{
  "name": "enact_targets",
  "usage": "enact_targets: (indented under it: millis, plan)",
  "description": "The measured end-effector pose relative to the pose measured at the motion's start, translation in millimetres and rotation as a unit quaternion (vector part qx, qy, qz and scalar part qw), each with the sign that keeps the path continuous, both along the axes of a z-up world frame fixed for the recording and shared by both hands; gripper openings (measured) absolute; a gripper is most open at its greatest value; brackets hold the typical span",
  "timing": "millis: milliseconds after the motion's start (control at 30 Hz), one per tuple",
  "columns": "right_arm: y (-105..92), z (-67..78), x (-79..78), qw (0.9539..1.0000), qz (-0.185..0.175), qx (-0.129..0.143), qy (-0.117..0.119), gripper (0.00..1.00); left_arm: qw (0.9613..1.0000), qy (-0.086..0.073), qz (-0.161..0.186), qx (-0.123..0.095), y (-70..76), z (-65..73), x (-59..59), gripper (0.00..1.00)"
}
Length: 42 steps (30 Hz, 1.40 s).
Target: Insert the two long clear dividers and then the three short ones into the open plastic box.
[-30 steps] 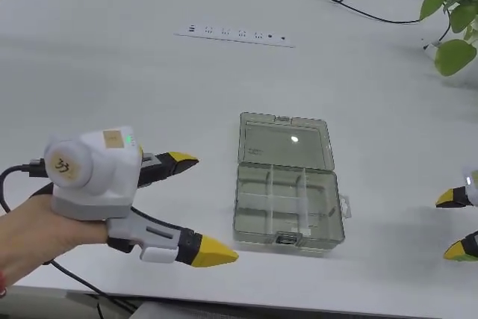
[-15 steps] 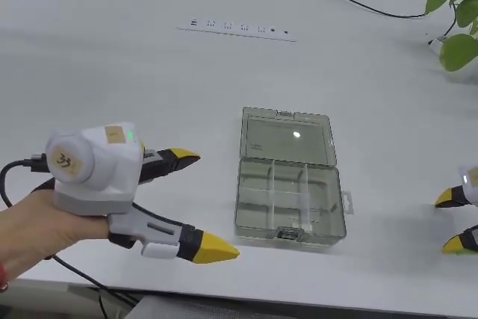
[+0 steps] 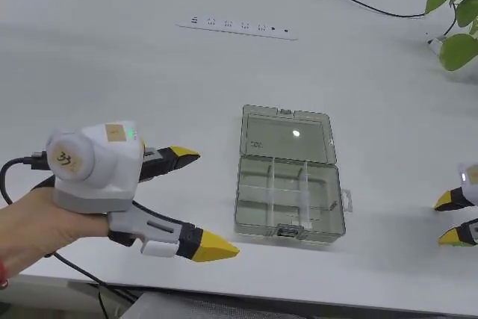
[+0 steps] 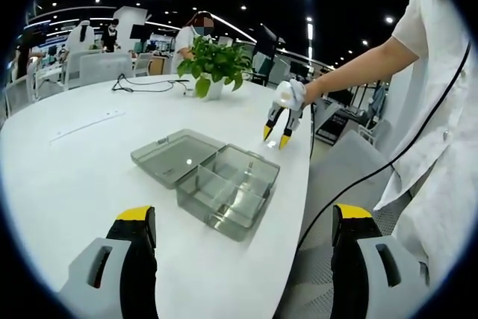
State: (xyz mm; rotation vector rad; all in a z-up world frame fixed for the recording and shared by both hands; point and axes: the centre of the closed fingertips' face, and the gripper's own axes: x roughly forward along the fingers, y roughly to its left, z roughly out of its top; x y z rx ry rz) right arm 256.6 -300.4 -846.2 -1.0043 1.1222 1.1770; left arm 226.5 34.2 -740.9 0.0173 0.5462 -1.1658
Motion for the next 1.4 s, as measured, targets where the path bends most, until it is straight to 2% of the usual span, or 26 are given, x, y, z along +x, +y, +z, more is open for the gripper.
enact_targets:
  millis: [167, 400, 567, 800, 933, 1067, 1367, 1400]
  plan:
    - [0.8, 0.6, 0.0, 1.0000, 0.004, -0.003, -0.007, 0.33, 1.0000, 0.000, 0.002, 0.000, 1.2, 1.2, -0.8, 1.00]
    - [12.3, 9.8, -0.6, 0.9996, 0.000, 0.014, -0.023, 0.33, 1.0000, 0.000, 0.002, -0.001, 1.8, 3.6, -0.9, 1.00]
    - [29.0, 26.1, 2.2, 0.9984, 0.004, 0.034, -0.046, 0.33, 1.0000, -0.002, 0.006, -0.006, -0.4, 8.6, 2.4, 1.00]
    - [53.6, 51.0, 5.7, 0.9957, 0.011, 0.055, -0.074, 0.33, 0.9997, 0.003, 0.019, -0.016, -3.6, 15.1, 11.3, 0.97]
    - [66.2, 64.7, 8.2, 0.9941, 0.009, 0.064, -0.088, 0.33, 0.9987, 0.014, 0.034, -0.036, -5.7, 22.4, 17.4, 0.95]
    - [81.1, 80.5, 9.3, 0.9922, 0.012, 0.074, -0.100, 0.33, 0.9976, 0.015, 0.042, -0.053, -11.4, 33.3, 21.4, 0.93]
    - [112.0, 108.4, 7.6, 0.9884, 0.030, 0.088, -0.121, 0.33, 0.9926, 0.050, 0.071, -0.084, -23.4, 48.6, 32.7, 0.83]
    - [115.0, 111.0, 7.2, 0.9880, 0.030, 0.089, -0.122, 0.33, 0.9903, 0.066, 0.076, -0.095, -26.7, 51.8, 33.0, 0.81]
